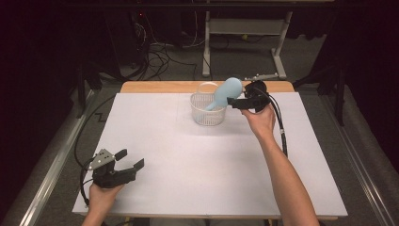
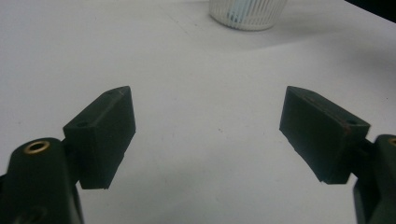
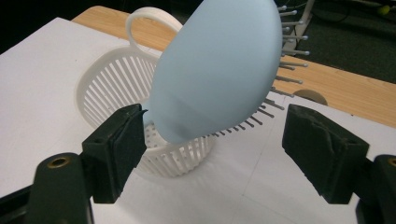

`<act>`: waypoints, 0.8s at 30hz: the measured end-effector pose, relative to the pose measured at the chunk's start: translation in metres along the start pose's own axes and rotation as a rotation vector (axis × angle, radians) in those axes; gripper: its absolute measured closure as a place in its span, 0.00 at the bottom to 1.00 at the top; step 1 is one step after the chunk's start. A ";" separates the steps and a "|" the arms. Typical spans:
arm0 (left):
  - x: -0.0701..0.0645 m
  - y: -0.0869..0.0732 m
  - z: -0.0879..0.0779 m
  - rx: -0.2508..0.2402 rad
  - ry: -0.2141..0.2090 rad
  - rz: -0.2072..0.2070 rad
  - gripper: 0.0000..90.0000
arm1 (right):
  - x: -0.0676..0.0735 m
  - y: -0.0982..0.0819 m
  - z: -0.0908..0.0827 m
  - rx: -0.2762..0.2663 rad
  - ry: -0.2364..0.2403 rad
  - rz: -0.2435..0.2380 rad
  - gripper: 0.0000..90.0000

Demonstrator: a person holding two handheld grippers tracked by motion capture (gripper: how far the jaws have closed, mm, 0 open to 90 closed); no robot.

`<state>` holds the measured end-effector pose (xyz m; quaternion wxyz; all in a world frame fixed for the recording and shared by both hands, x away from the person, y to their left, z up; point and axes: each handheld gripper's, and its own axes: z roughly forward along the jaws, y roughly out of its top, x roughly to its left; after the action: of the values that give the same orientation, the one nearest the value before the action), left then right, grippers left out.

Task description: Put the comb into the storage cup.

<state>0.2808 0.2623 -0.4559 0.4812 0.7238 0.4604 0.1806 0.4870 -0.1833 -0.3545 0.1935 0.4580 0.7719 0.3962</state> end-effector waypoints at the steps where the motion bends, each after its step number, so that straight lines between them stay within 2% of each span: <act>1: 0.000 0.000 0.000 -0.001 -0.001 -0.003 0.20 | 0.000 0.000 -0.001 -0.001 -0.003 -0.001 0.25; 24: 0.003 -0.001 -0.002 -0.009 0.008 -0.013 0.20 | -0.002 -0.008 -0.024 -0.040 0.004 -0.032 0.25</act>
<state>0.2806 0.2656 -0.4564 0.4837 0.7178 0.4663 0.1824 0.4683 -0.1975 -0.3464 0.2072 0.4409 0.7715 0.4092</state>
